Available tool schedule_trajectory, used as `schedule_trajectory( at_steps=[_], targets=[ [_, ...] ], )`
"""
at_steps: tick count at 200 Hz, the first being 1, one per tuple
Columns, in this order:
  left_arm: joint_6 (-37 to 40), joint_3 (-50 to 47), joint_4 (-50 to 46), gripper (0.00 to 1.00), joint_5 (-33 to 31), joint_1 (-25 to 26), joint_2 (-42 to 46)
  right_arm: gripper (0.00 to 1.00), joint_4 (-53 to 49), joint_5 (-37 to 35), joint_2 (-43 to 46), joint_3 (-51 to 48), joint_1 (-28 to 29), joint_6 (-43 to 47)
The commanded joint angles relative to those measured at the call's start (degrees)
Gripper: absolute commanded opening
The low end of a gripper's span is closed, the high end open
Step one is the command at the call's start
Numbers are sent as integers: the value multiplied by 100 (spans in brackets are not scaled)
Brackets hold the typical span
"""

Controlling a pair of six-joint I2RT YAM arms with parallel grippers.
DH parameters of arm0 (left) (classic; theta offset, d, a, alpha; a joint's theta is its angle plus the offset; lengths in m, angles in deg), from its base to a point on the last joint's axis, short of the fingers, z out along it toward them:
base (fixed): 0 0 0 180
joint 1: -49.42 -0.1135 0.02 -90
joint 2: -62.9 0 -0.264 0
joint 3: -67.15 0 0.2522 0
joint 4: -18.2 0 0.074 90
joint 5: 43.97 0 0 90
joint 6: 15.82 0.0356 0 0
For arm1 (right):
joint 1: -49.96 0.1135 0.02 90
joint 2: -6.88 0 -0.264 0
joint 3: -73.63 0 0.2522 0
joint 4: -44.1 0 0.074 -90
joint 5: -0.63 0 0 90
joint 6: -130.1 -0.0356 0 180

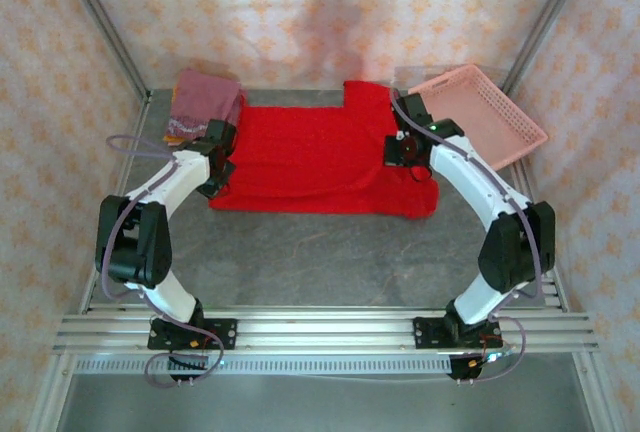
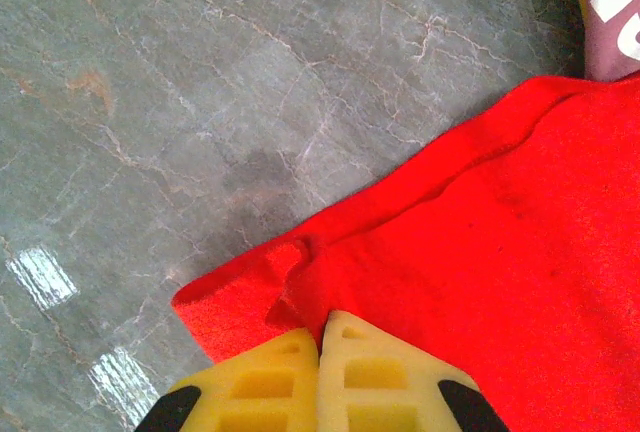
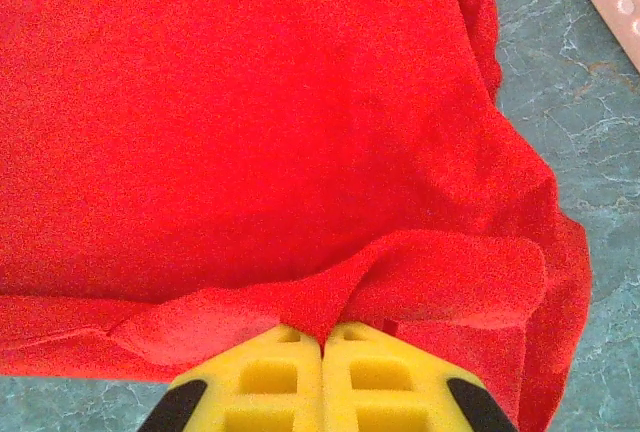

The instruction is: Fold and stack the t-shirts

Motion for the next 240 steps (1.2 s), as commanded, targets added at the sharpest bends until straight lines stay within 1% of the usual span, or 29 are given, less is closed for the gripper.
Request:
schedule_trajectory(
  at_steps=[1,75,182,240],
  targets=[
    [25,159,-226,0,-280,-89,-77,0,35,-106,-181,289,-29,178],
    [24,177,-248,0,-263,-158,-252,0,103,-9,-642,667,-186,248],
    [95,589,-270,0,-201,-167,-729,0,75,87,-1245,1328,-375,318],
    [182,963,-356,0,-210,-254,-994,0,36,-36,-1461,1487,-395,336]
  ],
)
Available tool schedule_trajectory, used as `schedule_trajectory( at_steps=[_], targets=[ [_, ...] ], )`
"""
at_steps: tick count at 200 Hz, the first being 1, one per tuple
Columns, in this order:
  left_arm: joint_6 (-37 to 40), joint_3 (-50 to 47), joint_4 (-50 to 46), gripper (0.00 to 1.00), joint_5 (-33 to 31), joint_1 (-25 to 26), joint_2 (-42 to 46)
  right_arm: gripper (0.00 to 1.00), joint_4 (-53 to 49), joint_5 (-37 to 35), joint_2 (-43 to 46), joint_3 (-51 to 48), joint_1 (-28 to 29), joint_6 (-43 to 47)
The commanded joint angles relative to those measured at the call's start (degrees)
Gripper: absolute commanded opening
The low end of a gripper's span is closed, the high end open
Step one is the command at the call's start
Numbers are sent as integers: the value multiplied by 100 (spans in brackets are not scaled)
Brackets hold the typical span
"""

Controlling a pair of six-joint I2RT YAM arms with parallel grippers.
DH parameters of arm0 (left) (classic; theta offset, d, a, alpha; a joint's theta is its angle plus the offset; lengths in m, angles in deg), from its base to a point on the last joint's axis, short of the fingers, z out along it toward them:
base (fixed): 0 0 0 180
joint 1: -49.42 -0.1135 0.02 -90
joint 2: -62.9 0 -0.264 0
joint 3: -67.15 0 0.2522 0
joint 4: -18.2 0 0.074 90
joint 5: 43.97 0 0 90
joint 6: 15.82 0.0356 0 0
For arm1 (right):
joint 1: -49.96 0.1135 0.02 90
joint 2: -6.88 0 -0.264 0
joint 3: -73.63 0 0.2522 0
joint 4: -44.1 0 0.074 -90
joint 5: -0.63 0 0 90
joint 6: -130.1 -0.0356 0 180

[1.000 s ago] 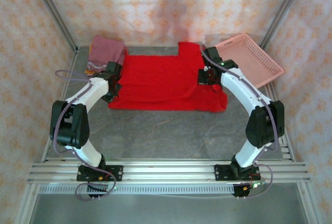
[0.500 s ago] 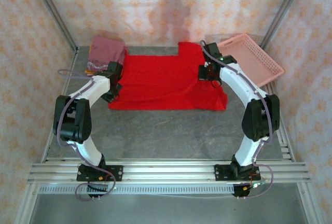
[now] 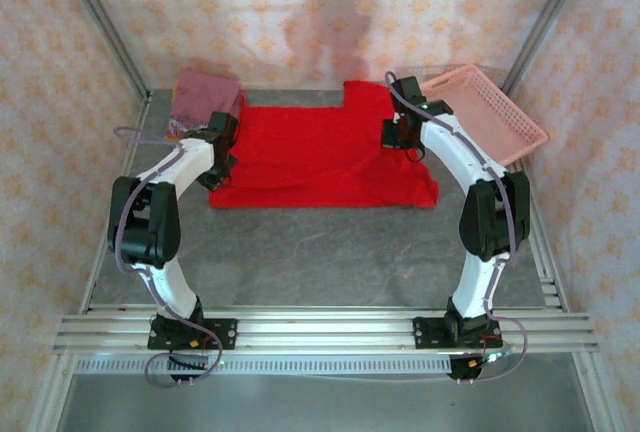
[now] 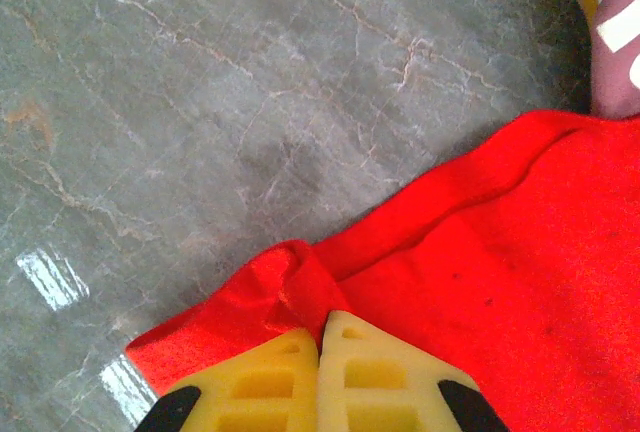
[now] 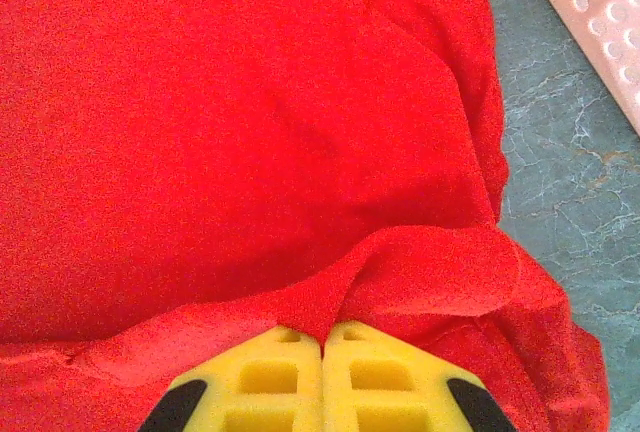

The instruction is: Fold and stack the t-shirts

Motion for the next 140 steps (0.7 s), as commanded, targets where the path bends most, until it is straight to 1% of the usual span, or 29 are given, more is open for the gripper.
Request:
schedule_trajectory(
  at_steps=[1,35,50,72,100,140],
  targets=[
    [132,261,-252,0,-214,-88,-166,0,-31,-128,-111,274,-42,103],
    [230,442,-194,0,-72,-97,-392,0,-61,-113,-176,345,-39,85],
    [306,549,-209,0,42,-97,-493,0,-135,-265,-177,359,-43,43],
    [363,586,-162,0,141,-94,-508,0,-169,-495,-44,229,-71,-8],
    [477,700,-172,0,186,-89,-565,0,-29,-433,167,-68,-135,-50],
    [614,928,-218,0,313,-89,-822,0,-95,-605,147,-52,-147,-126]
  ],
)
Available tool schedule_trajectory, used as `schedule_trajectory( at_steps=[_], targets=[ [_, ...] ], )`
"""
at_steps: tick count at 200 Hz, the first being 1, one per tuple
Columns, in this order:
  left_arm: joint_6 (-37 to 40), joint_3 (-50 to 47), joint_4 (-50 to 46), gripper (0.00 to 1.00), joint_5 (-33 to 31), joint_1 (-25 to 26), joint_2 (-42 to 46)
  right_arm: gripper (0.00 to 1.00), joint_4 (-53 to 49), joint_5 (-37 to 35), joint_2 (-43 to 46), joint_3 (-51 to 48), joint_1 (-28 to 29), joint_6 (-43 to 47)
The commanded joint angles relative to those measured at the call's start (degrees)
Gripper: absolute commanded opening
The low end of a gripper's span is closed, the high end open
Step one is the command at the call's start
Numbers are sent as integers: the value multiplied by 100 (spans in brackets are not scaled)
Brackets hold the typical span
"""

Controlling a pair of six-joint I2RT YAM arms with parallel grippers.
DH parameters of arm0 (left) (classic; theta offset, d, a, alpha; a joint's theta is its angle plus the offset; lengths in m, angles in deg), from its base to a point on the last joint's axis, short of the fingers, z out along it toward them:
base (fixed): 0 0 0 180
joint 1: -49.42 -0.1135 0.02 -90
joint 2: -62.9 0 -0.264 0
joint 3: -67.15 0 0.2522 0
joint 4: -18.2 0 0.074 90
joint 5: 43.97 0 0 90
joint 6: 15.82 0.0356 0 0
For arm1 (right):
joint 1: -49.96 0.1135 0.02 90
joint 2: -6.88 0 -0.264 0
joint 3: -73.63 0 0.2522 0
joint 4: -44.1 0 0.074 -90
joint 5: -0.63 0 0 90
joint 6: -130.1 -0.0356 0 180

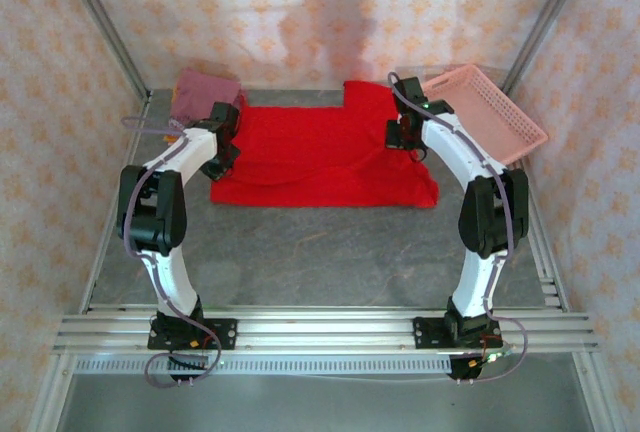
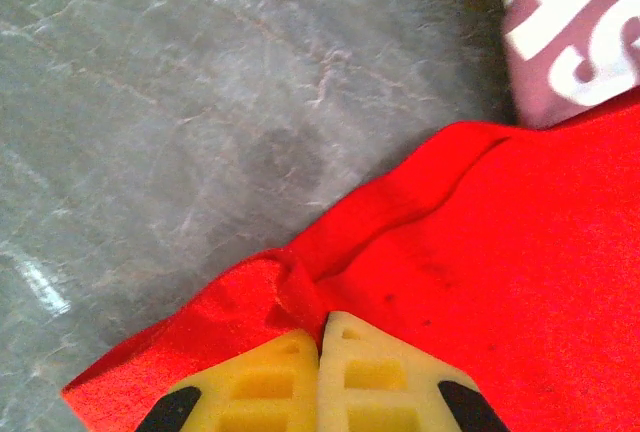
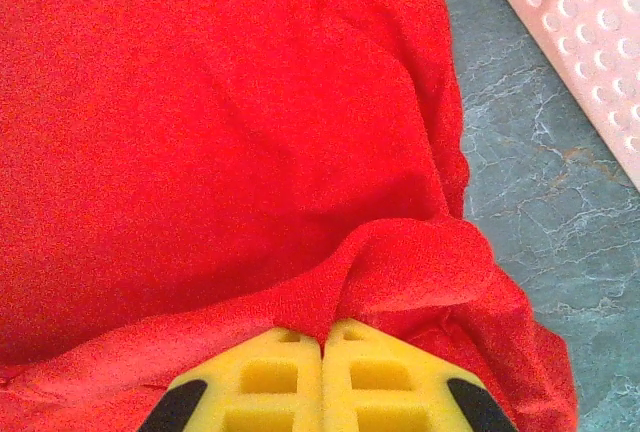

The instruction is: Fold and stack the t-shirts

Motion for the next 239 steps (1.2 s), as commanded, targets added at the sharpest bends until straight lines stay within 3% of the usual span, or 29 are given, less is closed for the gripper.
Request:
schedule_trajectory(
  at_steps=[1,116,141,175,188,211,239],
  targets=[
    [182,167,-164,0,36,-38,-206,0,-69,-344,252,-44,-44,-104],
    [316,638,-269,1,-41,-82,-782,0,-106,-218,-4,177,-52,-116],
    [251,522,-210,22,-75,-100,-687,2,-60,-179,-52,205,-53,-105],
    [157,99,-34,57,-209,-100,-239,51,252,74,95,98,-55,-101],
    [141,-102,1,72,-264,-100,-49,62,379,125,229,-6,-52,-141],
    [179,-457,154,100,-280,-53,406,67,610,111,508,-340,-60,-233],
    [307,-741,468,100,-199,180,708,66,741,220,662,-854,-52,-372]
  ],
)
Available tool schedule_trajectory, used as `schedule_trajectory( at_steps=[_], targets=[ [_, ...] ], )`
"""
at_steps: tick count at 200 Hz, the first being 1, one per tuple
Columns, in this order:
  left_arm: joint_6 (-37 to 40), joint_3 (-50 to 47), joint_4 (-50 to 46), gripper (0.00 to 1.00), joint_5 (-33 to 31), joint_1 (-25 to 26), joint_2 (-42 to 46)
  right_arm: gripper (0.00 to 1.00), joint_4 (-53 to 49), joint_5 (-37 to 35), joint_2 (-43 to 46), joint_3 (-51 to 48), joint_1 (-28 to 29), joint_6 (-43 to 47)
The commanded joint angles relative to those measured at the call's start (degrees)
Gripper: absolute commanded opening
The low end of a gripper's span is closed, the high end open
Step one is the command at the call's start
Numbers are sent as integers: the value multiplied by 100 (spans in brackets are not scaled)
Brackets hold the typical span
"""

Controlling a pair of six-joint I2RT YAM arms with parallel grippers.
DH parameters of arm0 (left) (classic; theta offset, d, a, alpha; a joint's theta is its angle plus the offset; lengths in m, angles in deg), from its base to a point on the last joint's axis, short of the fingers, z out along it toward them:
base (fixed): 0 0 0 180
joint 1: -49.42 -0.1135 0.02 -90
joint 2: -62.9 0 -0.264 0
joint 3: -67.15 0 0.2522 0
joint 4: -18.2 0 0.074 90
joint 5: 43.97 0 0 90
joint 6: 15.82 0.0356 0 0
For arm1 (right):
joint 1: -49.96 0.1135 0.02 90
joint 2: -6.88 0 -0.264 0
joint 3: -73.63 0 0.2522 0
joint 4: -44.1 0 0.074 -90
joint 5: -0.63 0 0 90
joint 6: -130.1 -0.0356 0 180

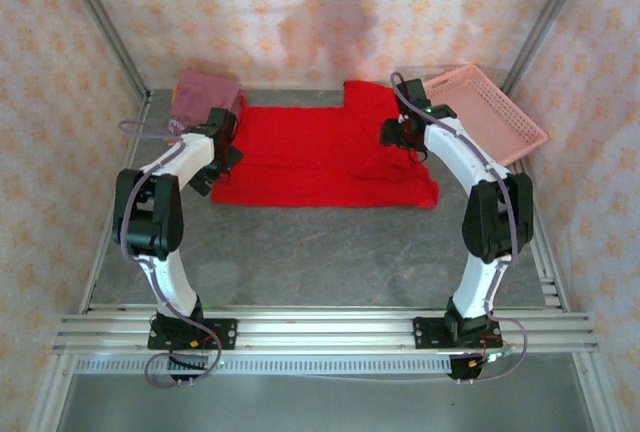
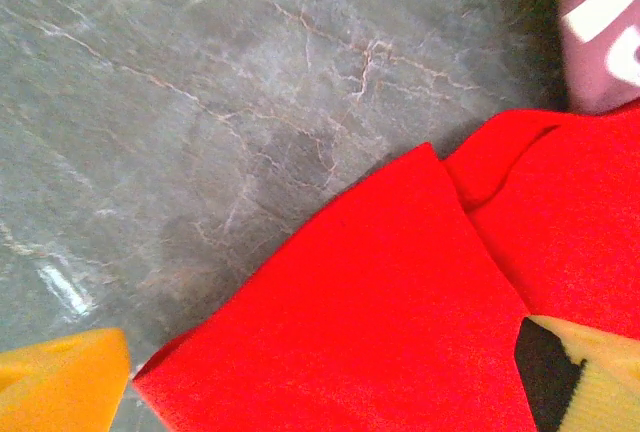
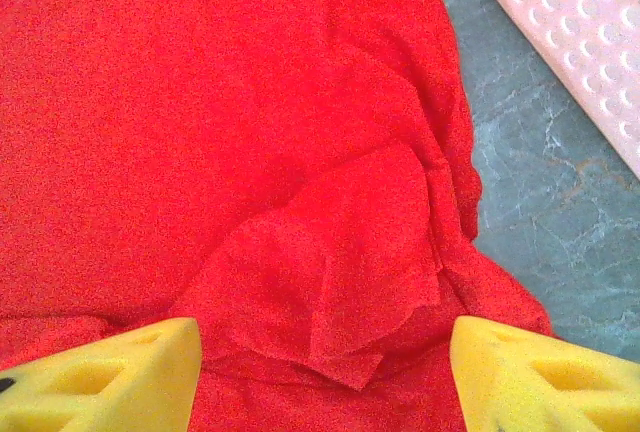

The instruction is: Fold and stack the t-shirts

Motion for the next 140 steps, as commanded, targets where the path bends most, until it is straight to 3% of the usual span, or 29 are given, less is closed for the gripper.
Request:
schedule_trajectory(
  at_steps=[1,11,45,74,140],
  targets=[
    [106,-197,318,100,-131,218,296,66,213,81,313,-382,-35,-183],
    [157,-184,434,100,-15,325,261,64,262,158,300,-589,-31,-268],
    [246,281,626,78,616,518,-380,54,579,275,166,-1251,-45,-521],
    [204,531,647,69,784,557,-1027,41,693,337,-83,-1481,-96,-644],
    [42,-560,929,67,743,438,-768,33,1104,742,-217,-2365,-120,-834]
  ],
)
